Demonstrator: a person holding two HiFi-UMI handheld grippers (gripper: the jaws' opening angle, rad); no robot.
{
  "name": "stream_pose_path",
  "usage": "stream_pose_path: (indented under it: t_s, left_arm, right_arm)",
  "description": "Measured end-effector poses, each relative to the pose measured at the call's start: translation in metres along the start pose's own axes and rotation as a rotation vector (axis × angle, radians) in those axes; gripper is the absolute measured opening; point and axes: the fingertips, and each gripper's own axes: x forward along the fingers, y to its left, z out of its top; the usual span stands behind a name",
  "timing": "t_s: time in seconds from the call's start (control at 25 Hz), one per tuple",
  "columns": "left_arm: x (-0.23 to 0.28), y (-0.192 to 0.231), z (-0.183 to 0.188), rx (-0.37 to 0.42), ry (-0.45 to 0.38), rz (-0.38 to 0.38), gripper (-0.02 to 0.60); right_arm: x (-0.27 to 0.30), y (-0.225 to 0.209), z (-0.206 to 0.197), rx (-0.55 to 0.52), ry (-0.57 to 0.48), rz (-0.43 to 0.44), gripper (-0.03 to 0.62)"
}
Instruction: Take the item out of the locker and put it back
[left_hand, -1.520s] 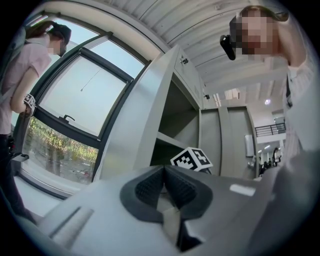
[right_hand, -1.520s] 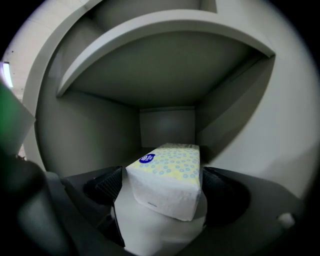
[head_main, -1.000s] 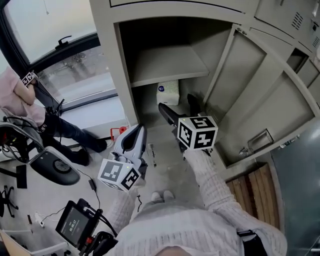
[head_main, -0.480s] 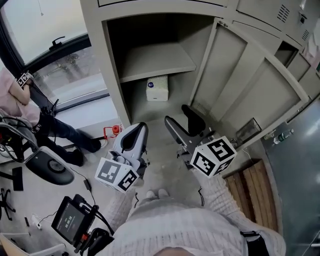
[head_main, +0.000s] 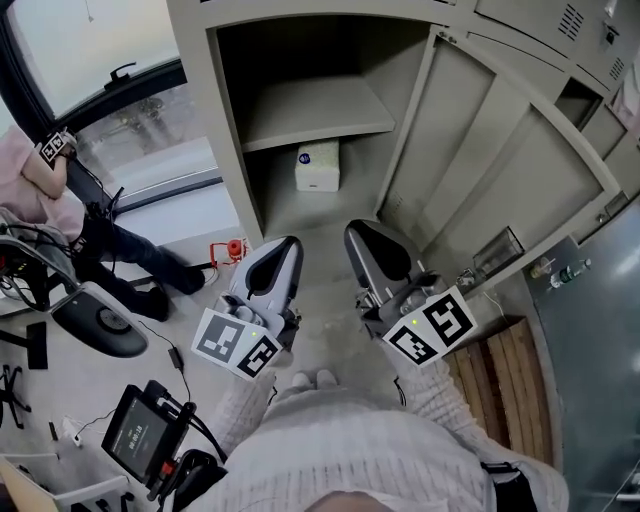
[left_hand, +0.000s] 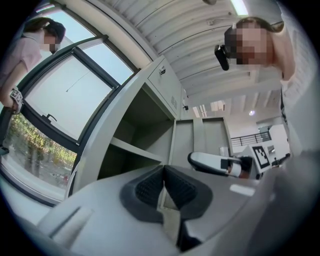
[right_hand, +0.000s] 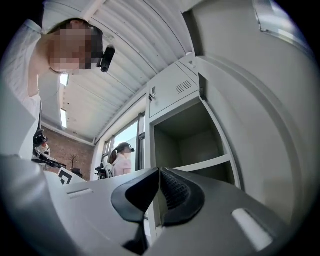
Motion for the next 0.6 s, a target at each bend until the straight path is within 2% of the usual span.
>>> stream_pose_path:
  t_s: [0.04,0.28,0.6]
  left_arm:
    - [-0.001,0.001,-0.001,-0.003,0.001,0.002,0.008]
    - [0.0,0.0,-0.005,0.001,0.014,-0.007,0.008]
    - [0.002,-0.004,-0.002,0.003,0.01,-0.015,0.008]
  right_arm:
    - [-0.001,0.0,0.0,0.003,-0.005,0.001,0.001]
    - [0.0,-0.002,-0.006,0.027,0.001,0.004,0.0]
    - [0.006,-0.002,-0.018,0.034,0.058,0.002,-0.002]
